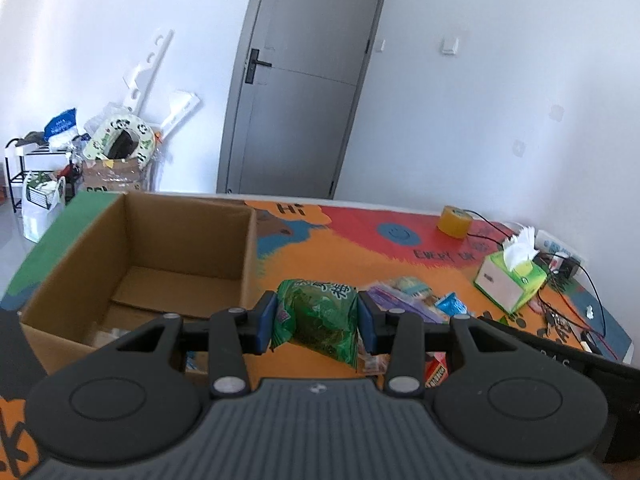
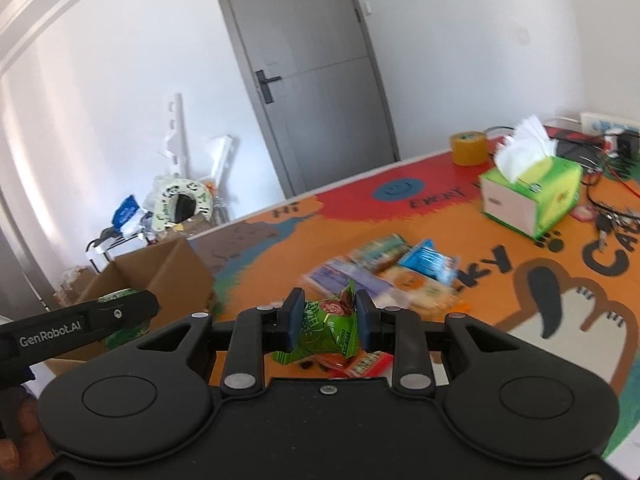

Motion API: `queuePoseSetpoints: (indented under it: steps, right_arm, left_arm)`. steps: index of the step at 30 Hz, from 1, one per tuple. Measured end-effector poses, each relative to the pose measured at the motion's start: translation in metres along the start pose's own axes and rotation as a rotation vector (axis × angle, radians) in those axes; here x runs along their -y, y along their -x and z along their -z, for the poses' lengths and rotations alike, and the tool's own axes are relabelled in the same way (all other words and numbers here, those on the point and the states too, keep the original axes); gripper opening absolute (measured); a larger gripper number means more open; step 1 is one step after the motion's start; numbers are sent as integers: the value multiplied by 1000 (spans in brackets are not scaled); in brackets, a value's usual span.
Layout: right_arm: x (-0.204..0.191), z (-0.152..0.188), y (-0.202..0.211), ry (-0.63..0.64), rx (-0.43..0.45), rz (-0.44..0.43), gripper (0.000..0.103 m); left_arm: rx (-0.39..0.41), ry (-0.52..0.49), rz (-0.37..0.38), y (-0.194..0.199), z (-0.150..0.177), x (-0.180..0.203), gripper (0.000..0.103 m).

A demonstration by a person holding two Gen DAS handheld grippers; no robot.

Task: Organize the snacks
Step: 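Carry both green packets over the cardboard box and open both grippers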

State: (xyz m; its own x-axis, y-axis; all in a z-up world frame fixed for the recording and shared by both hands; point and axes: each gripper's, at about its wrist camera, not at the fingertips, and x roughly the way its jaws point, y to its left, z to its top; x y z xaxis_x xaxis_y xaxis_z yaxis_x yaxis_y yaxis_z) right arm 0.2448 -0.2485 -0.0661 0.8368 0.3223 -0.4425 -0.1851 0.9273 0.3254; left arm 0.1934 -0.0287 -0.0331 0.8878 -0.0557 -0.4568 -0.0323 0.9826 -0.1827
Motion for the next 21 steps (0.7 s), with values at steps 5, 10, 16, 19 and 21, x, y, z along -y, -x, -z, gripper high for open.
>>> queuePoseSetpoints:
  steps: [5, 10, 16, 19, 21]
  right_arm:
    - [-19, -7, 0, 28, 16, -43, 28]
    - [-40, -12, -2, 57, 27, -87, 28]
    - [-65, -14, -9, 93, 23, -135, 28]
    - [-79, -14, -12, 105, 21, -153, 28]
    - [-86, -15, -15, 112, 21, -161, 28]
  left_arm:
    - [36, 10, -16, 12, -8, -9, 41]
    - [71, 23, -33, 21, -16, -18, 41]
    - [94, 51, -68, 27, -20, -39, 41]
    - [101, 68, -85, 29, -22, -50, 41]
    - [106, 77, -94, 31, -24, -58, 41]
